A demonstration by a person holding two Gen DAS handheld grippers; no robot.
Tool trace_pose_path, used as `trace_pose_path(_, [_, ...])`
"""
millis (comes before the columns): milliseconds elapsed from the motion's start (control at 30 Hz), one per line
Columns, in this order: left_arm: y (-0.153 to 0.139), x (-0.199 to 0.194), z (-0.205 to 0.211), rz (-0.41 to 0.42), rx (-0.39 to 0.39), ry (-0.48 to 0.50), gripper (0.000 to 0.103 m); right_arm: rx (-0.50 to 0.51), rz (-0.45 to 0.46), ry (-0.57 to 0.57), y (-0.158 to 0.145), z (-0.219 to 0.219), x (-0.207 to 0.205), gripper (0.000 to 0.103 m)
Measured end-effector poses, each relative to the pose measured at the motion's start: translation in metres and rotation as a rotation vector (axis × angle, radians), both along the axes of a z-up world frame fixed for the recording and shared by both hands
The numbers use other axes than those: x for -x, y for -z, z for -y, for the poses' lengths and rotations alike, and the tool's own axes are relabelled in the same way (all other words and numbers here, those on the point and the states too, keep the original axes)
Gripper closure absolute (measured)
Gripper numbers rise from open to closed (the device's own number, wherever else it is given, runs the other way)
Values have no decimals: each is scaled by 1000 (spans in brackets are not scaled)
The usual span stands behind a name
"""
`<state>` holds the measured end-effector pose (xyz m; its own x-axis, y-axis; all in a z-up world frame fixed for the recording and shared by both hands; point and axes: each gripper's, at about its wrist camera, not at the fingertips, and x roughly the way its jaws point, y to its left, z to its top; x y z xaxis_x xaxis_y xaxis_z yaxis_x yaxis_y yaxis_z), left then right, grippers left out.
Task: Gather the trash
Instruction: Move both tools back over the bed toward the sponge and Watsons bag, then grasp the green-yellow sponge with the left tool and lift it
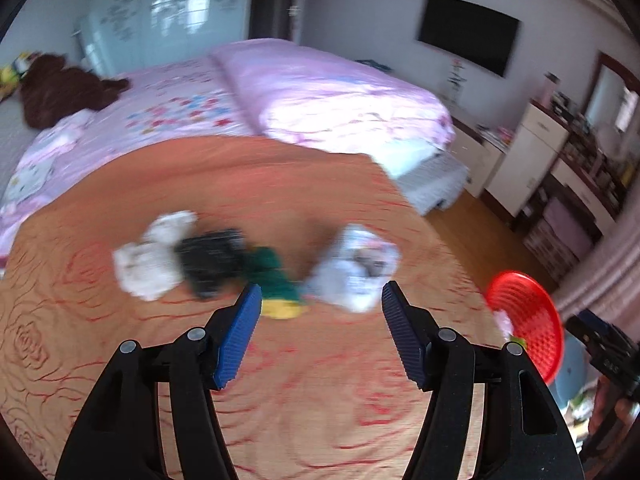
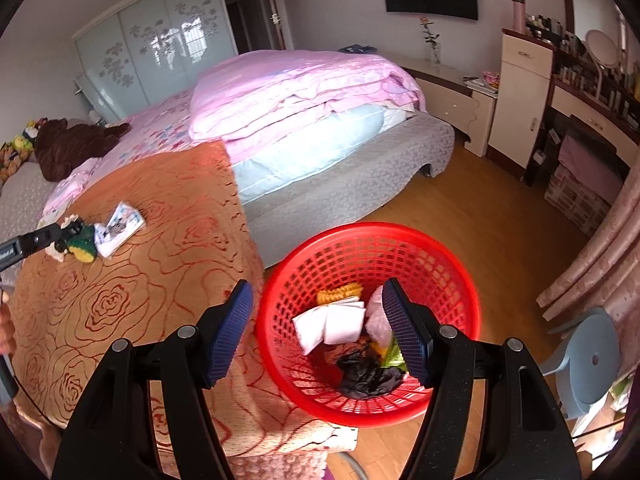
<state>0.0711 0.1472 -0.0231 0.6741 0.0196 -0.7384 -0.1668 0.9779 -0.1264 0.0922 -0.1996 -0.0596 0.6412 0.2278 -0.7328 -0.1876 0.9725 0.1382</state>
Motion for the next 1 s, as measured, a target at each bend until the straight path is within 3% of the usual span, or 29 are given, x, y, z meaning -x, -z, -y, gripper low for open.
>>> trace_pose_path(167, [11,0,-29,-22,46,-39,43,3,0,-50,-3,-28,-2,38])
trace_pose_path(367, [24,-13,-23,-45,62,-10,43,-26,22,-93,-14,-52,-5,38])
trace_pose_path(567, [34,-26,-20,-50,62,-22,43,-13,-11,-113,0,-59,-4,38])
trace_pose_path(733, [42,-36,-21,-78,54,-35,71,-16,-32,-105,7,-56,-7,38])
trace_pose_path(1000, [37,-18,-24,-47,53,-36,75,-9,-30,-129,11,-62,-4,38])
